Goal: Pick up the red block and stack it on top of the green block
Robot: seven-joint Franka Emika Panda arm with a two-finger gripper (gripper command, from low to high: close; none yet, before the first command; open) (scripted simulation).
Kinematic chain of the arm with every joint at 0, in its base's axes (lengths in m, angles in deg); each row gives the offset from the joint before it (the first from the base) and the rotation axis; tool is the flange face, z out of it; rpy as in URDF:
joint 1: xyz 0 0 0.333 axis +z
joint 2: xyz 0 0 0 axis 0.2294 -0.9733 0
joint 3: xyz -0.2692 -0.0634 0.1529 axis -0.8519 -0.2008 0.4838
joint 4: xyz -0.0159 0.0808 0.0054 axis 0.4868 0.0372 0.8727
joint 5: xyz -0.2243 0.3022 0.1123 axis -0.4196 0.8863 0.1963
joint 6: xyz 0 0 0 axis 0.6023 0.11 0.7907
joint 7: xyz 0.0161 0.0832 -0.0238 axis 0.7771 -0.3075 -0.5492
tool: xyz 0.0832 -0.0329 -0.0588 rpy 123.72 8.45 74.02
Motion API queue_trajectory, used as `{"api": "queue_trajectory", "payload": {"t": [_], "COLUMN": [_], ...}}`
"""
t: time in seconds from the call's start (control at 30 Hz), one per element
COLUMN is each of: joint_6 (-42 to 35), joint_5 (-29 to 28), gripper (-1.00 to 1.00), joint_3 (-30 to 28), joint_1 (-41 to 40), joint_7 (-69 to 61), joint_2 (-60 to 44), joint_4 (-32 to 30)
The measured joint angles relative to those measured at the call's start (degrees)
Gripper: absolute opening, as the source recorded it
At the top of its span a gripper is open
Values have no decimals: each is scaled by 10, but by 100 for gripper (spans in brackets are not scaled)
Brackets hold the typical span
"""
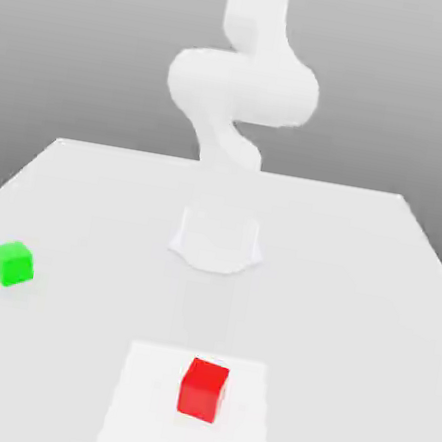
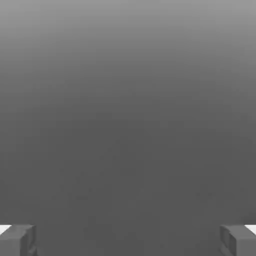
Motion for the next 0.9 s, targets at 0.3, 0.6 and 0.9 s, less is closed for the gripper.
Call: {"api": "queue_trajectory", "payload": {"t": [0.3,0.6,0.9], "joint_6": [81,161,242], "joint_5": [-19,-11,21], "gripper": [0,0,0], "joint_3": [-62,-111,-125], "joint_1": [69,120,144], "joint_7": [-212,-440,-684], "joint_2": [-143,-284,-429], "joint_4": [-74,-148,-220]}}
